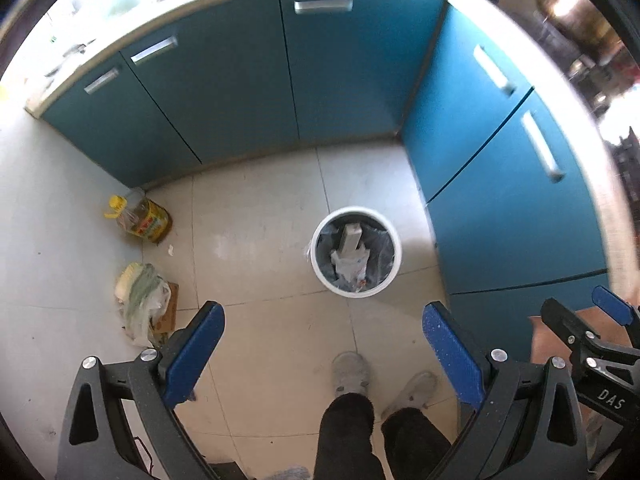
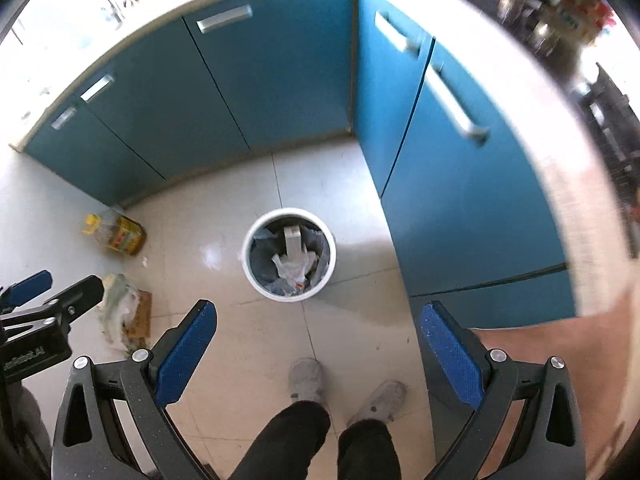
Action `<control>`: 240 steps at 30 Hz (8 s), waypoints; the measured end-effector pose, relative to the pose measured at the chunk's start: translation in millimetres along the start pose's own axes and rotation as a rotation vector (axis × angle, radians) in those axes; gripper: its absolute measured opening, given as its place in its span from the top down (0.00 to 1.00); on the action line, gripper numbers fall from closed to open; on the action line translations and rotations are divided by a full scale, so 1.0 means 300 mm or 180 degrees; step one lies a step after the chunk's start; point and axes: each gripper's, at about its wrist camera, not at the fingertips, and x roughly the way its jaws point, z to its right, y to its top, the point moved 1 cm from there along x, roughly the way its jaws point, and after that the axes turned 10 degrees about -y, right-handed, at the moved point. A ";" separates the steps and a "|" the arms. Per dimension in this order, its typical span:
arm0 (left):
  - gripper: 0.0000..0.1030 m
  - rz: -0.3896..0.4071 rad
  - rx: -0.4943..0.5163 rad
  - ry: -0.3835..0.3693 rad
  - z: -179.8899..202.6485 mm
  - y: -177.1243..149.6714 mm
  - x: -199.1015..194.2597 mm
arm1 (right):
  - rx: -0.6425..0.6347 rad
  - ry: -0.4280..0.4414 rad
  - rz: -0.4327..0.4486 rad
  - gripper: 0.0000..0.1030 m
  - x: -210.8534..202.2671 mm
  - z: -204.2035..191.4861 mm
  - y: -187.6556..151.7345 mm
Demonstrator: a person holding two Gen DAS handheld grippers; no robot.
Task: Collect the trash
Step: 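Raise both tools away from the bin, then grasp the green pepper with left tool while right tool grasps the yellow spice box, then carry pepper and spice box to the bin and open both tools, then raise both tools away from the bin and turn back to the counter, then grasp the white seasoning sachet with left tool while right tool grasps the green packet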
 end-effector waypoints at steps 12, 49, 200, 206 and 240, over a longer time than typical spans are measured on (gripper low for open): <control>0.02 0.0236 -0.0137 0.0040 0.117 -0.076 -0.366 | 0.0042 0.0412 0.0316 0.00 -0.470 0.122 -0.053; 0.02 -0.0179 0.2115 0.0258 2.174 -0.073 0.178 | 0.1678 -0.1132 -0.0413 0.04 0.055 2.390 -0.388; 0.02 0.0279 -0.0377 0.0044 0.197 -0.132 -0.345 | -0.0212 0.0571 0.0209 0.00 -0.406 0.201 -0.047; 0.02 0.0520 -0.0104 0.0211 0.383 -0.054 -0.433 | 0.0249 0.0745 0.0243 0.00 -0.502 0.433 -0.043; 0.02 -0.0544 0.2897 -0.0251 2.630 -0.292 0.276 | 0.3786 -0.1177 -0.0542 0.17 0.045 2.667 -0.847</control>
